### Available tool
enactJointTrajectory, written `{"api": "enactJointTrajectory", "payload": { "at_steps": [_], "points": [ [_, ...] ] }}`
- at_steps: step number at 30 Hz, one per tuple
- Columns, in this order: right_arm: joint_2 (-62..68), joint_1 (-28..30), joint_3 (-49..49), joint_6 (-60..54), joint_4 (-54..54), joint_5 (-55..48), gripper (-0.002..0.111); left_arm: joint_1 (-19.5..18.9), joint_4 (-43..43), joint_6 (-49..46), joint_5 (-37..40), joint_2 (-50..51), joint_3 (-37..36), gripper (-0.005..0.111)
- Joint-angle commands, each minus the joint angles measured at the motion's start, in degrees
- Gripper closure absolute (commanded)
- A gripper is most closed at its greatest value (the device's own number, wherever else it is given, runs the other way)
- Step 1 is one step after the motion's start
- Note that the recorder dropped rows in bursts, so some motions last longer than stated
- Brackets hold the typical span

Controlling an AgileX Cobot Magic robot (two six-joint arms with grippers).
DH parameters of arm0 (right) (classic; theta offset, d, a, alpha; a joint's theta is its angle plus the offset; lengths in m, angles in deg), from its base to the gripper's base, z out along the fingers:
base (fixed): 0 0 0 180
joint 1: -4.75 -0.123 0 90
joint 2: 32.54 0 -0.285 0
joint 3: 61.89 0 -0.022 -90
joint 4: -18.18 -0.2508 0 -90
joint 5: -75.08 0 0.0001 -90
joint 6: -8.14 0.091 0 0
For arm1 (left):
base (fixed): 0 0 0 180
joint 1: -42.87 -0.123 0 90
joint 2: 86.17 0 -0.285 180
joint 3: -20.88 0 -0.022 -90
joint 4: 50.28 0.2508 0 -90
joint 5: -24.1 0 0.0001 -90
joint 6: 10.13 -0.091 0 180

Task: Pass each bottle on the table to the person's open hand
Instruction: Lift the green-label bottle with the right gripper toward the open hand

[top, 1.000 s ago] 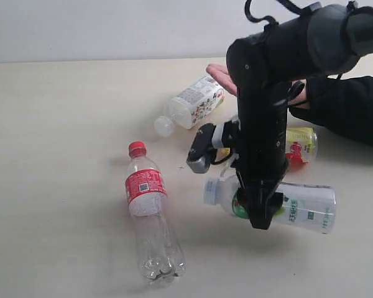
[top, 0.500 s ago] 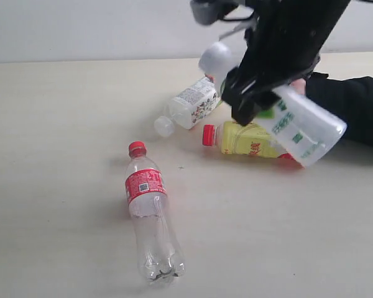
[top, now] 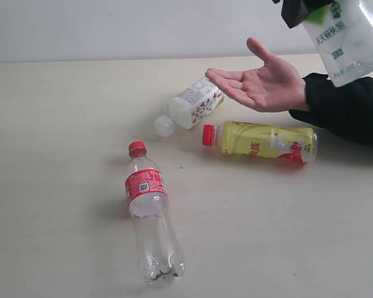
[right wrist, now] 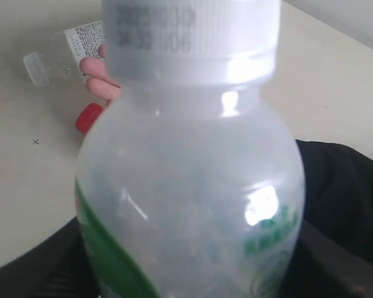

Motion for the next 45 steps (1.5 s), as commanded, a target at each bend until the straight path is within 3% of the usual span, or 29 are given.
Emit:
{"api": "enactJointTrajectory", "payload": {
  "at_steps": [1, 8, 17, 25, 40, 43, 45],
  "points": [
    [4.1, 3.4, -2.7, 0.0, -3.7, 0.3, 0.108, -0.1, 0.0, -0.1, -0.2, -0.4, -0.2, 0.107],
    [10.9, 7.8, -3.9, -0.6, -6.3, 0.3, 0.108, -0.1, 0.0, -0.1, -0.2, -0.4, -0.2, 0.107],
    [22.3, 11.4, -4.4, -3.0, -11.0, 13.2, 0.108, -0.1, 0.0, -0.1, -0.2, -0.4, -0.2, 0.107],
    [31.8, 11.6, -11.4, -3.0, -11.9, 13.4, 0.108, -0.1, 0.0, -0.1, -0.2, -0.4, -0.2, 0.107],
    [34.1, 11.6, -11.9, -1.9, -11.9, 13.5, 0.108, -0.1, 0.0, -0.1, -0.2, -0.4, -0.2, 0.107],
    [34.1, 11.6, -11.9, -1.9, -11.9, 13.7, 0.099, -0.1, 0.0, -0.1, -0.2, -0.4, -0.2, 0.107],
    [34.1, 11.6, -11.9, -2.0, -11.9, 13.7, 0.088, -0.1, 0.0, -0.1, -0.2, -0.4, -0.2, 0.107]
  ]
}}
